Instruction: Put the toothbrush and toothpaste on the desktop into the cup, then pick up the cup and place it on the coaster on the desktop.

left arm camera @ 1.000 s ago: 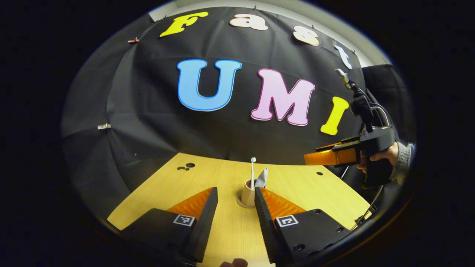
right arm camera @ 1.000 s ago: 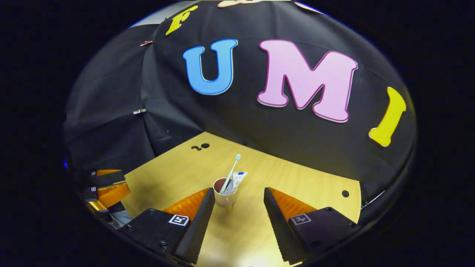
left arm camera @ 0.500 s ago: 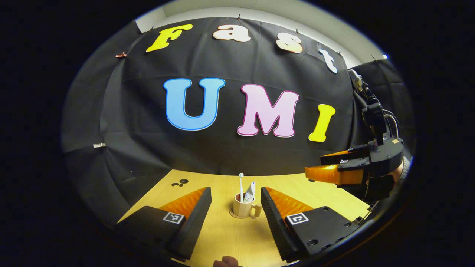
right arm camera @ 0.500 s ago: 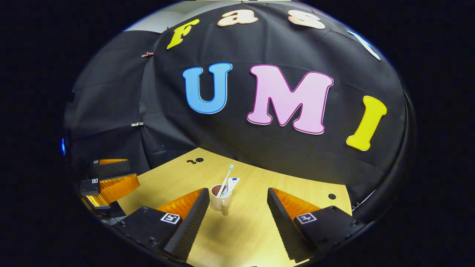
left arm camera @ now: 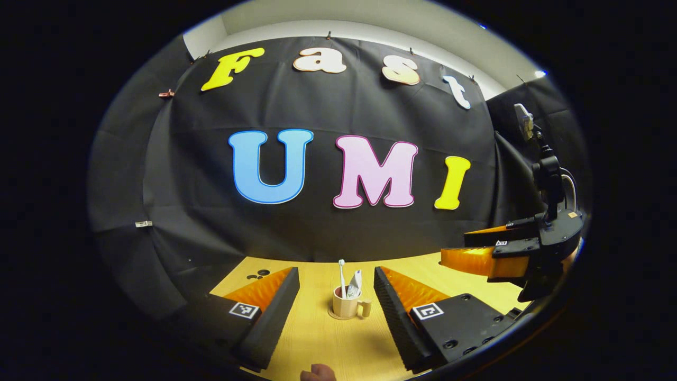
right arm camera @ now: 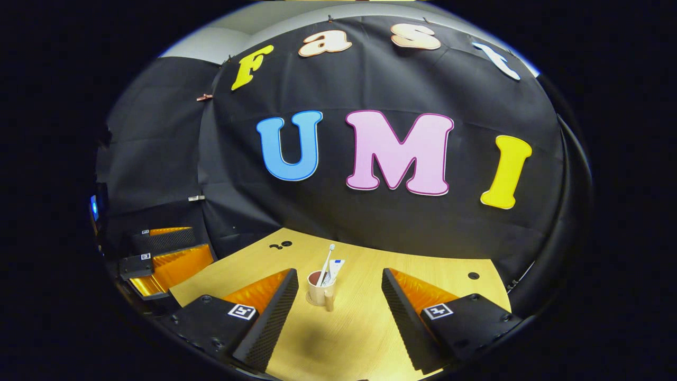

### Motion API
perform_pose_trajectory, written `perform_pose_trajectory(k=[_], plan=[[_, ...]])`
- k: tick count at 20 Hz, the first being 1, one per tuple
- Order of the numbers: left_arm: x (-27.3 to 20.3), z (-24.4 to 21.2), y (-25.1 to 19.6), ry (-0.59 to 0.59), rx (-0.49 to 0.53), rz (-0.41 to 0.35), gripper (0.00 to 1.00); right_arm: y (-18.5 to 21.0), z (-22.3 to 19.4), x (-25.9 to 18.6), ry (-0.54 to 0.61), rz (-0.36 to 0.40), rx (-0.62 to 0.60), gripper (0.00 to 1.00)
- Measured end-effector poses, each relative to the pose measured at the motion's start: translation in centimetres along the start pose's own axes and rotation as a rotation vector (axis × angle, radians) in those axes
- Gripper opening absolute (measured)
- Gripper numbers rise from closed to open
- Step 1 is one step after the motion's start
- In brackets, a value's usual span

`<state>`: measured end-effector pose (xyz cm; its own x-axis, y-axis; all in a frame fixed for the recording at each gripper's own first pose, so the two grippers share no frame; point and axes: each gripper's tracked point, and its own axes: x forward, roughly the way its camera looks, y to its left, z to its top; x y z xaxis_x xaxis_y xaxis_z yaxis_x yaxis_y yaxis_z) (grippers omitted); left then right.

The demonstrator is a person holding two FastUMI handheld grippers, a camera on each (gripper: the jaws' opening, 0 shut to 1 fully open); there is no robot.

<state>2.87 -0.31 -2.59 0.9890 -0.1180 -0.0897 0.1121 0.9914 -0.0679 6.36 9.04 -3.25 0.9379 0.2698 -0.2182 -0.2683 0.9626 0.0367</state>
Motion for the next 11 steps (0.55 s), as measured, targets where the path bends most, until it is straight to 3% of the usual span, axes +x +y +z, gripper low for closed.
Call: perform_pose_trajectory(k=[5,11], plan=[[0.1,-0.4,-1.7,0.008,0.018,-0.039,0.94,-1.0,0.3,-0.2,-0.005,-0.034,0.020,0.98],[0.4,-0.3,-2.4,0.008,0.025,-0.072,0.90,-1.6,0.3,-0.4,-0.005,-0.063,0.043,0.97]])
